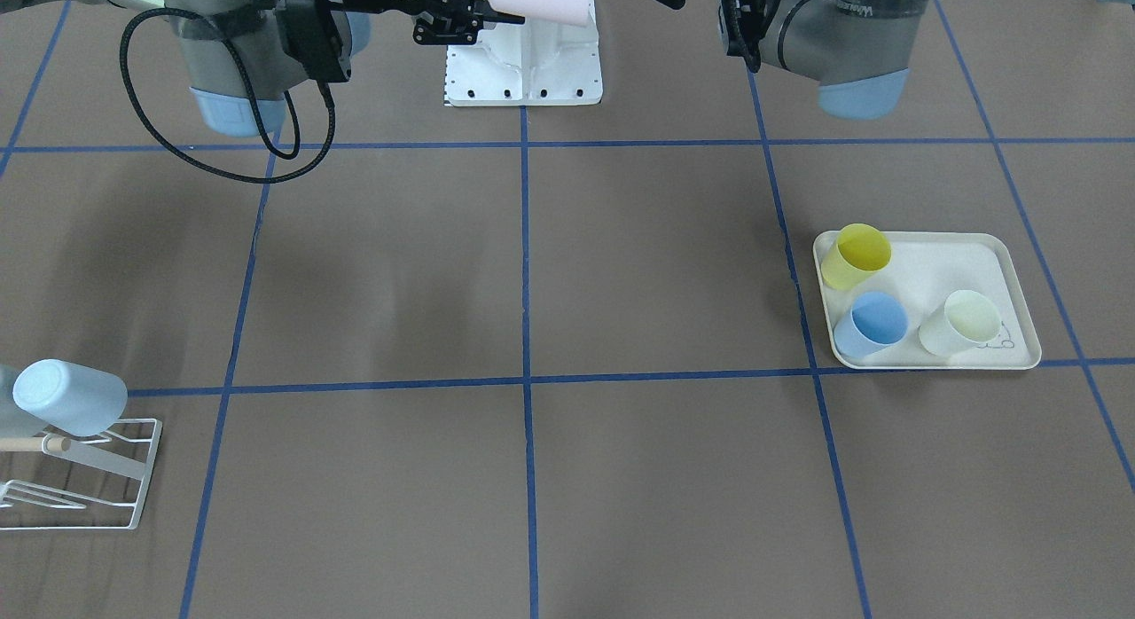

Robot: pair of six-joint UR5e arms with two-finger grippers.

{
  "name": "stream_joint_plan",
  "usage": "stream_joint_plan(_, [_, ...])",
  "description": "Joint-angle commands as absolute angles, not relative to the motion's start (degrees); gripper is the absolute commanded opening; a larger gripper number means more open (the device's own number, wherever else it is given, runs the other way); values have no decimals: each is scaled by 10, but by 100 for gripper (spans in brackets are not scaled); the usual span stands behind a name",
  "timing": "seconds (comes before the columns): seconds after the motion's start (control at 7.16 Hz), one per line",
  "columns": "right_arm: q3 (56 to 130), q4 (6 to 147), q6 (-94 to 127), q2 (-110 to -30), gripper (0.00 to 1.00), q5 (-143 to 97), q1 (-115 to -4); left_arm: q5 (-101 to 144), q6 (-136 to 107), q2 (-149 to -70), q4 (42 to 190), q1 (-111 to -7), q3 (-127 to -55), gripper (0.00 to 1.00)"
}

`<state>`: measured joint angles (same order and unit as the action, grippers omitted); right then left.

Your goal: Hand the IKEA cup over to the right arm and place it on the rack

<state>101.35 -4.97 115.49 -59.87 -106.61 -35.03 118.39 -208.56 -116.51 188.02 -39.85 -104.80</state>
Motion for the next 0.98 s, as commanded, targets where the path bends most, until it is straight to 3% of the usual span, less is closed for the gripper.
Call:
stream_joint_plan(0.0, [1014, -54, 1155, -599, 32, -1066, -350, 1186, -2080, -1165, 1884, -397, -1048, 15])
stream_joint_plan(0.14, [1013, -55, 1155, -599, 29, -1066, -350, 1187, -2081, -1164, 1884, -397, -1049, 99])
stream_joint_plan(0.84, [1018, -75, 1151, -610, 28, -1067, -360, 1226, -1964, -1137, 1893, -408, -1050, 100])
